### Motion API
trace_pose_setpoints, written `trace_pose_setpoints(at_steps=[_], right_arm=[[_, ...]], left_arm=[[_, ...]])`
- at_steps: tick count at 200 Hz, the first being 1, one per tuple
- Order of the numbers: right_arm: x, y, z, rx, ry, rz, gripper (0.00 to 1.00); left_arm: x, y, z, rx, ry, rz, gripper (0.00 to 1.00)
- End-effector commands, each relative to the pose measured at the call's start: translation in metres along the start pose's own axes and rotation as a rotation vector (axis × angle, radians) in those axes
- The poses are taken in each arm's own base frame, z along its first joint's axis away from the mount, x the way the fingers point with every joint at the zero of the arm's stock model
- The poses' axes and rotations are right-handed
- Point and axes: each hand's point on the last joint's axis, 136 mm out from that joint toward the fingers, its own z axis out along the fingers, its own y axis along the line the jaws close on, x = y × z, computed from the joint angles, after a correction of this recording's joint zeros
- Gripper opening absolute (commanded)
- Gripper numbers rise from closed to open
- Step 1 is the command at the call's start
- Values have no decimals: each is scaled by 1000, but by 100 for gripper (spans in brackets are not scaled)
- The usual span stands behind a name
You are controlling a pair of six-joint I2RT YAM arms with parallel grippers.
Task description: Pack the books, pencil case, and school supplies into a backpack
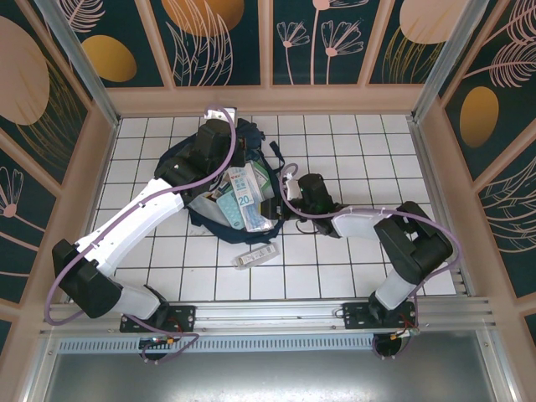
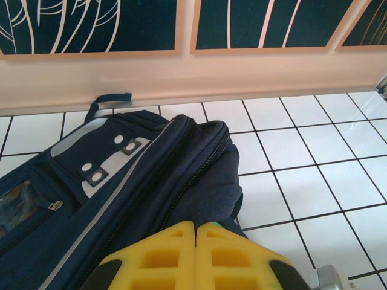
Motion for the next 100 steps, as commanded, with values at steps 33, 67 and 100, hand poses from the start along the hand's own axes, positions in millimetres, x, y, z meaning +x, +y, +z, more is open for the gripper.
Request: trace_pose_setpoints(at_steps=[33,67,100], right_arm=[[24,3,13,-30,79,8,55],[24,2,19,20,83,-7,55],[25,3,24,9,101,-11,46]], left_arm=[[-61,-12,-25,59,-191,-64,0],[-59,-13,-23,61,-186,-64,0],[-58,-14,-22,64,-185,-64,0]])
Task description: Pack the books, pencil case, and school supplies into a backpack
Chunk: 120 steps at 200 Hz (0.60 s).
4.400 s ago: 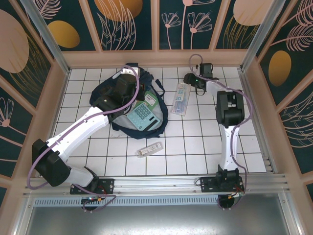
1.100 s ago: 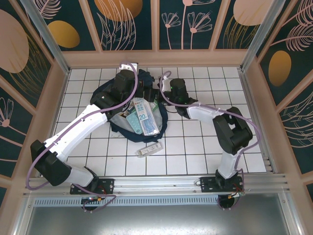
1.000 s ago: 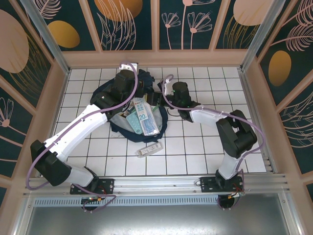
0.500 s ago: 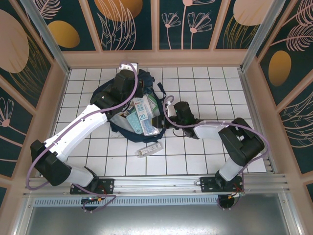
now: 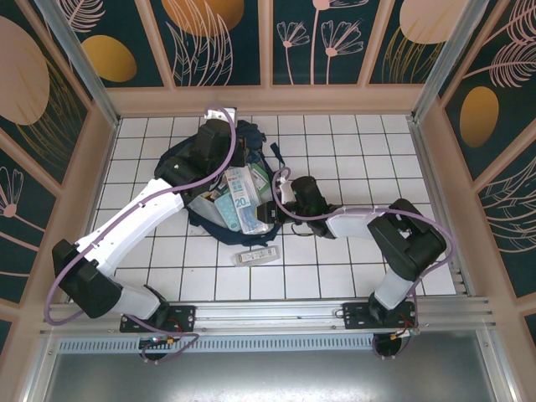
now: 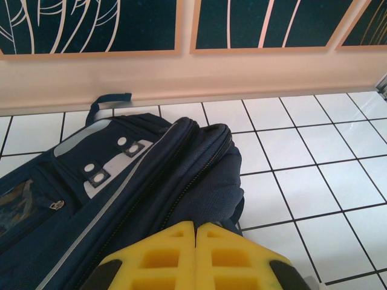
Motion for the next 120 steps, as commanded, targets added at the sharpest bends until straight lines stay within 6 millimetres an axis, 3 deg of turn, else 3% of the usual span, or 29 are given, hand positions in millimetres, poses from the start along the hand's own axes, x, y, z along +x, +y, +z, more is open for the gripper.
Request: trace_pose_setpoints(at_steps=[1,17,63,84,120], right_arm=[[10,0,10,1,54,3,46],[11,-4,18,45,73,3,56],[10,-4,27,196,68,-75,59],[5,6,27,169,59,-85,59],[1,14,52,149,74,-101,58]], left_arm=[[-59,-14,-22,64,-186,-64,0],[-58,-15,-21,69,-184,-66,0],[-56,-16,-20,74,-176,-64,0],[-56,-16,-19,75,-177,-67,0],[-55,-18,-18,84,-173,-70,0]])
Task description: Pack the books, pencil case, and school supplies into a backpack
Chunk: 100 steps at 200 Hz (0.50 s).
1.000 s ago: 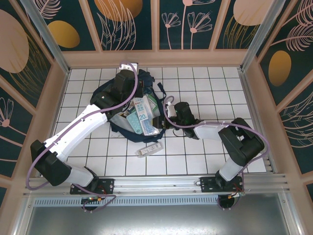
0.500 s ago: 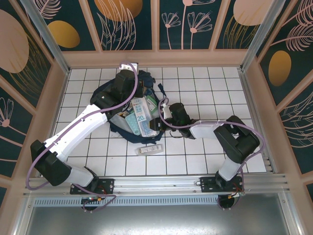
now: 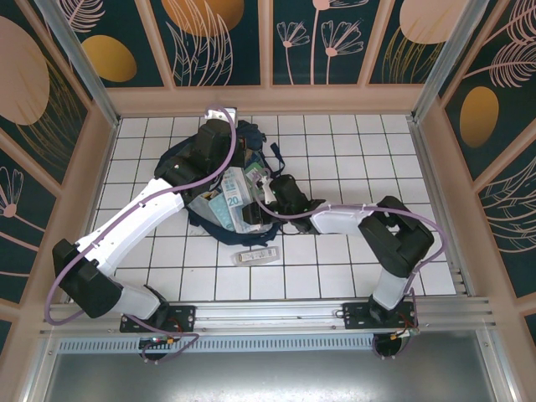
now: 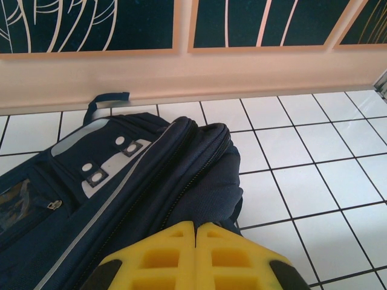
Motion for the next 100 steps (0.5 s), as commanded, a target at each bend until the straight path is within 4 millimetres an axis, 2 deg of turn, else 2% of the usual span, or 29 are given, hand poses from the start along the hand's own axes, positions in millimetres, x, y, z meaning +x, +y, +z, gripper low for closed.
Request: trace_pose_setpoints(at_steps=[1,36,64,87,100], right_arm=[[1,3,19,20,26,-25,58],[-24,19,34,-33,-8,-30,58],[-49,17,43,-3,-44,-51,58],[-66,12,40,10,-69,-43,59],[-66,11,33,17,-75,-50,60]], left_arm=[[-56,-17,-19,77,-177,-69,0],[-57,-15,-21,67,-181,-66,0],[-56,-15,-19,67,-177,-65,0],[-56,-15,-19,66,-177,-64,0],[-56,-14,-20,62,-179,-62,0]])
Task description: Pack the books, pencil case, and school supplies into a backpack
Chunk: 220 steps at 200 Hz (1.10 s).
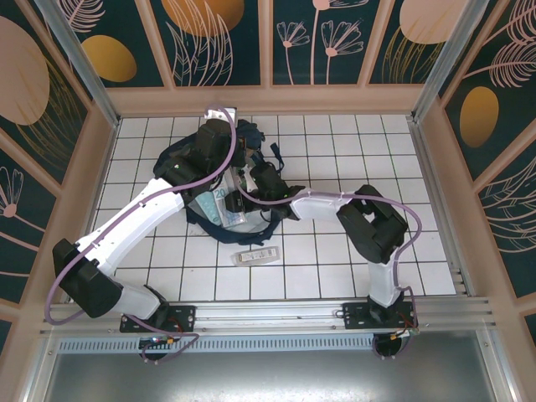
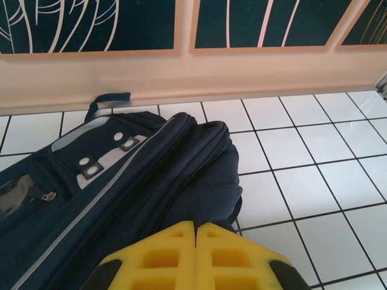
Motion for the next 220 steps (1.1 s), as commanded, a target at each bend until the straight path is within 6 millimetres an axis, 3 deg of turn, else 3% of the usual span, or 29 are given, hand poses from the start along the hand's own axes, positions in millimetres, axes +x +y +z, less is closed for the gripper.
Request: trace_pose_setpoints(at_steps=[1,52,94,125,175,196,220], right_arm=[[-23,-5,-9,30,-64,-38,61],[-17,-5,-69,113,-140,-112,74],[18,-14,-110,156,-120,-164,78],[65,-18,-116,145,-46,-189,78],[134,-13,-104,127,87,-280,80],[148,-13,-96,128,124,-320,84],[150,-16,-84,151,147,-349,86]], left_arm=[[-56,-15,-20,64,-177,-62,0],[-53,-14,-14,50,-172,-57,0],[-53,-17,-10,62,-173,-68,0],[-52,-18,-7,65,-169,-73,0],[-51,-19,-8,69,-165,-76,0],[-50,-19,-8,71,-164,-77,0],[-50,-20,-7,76,-161,-78,0]])
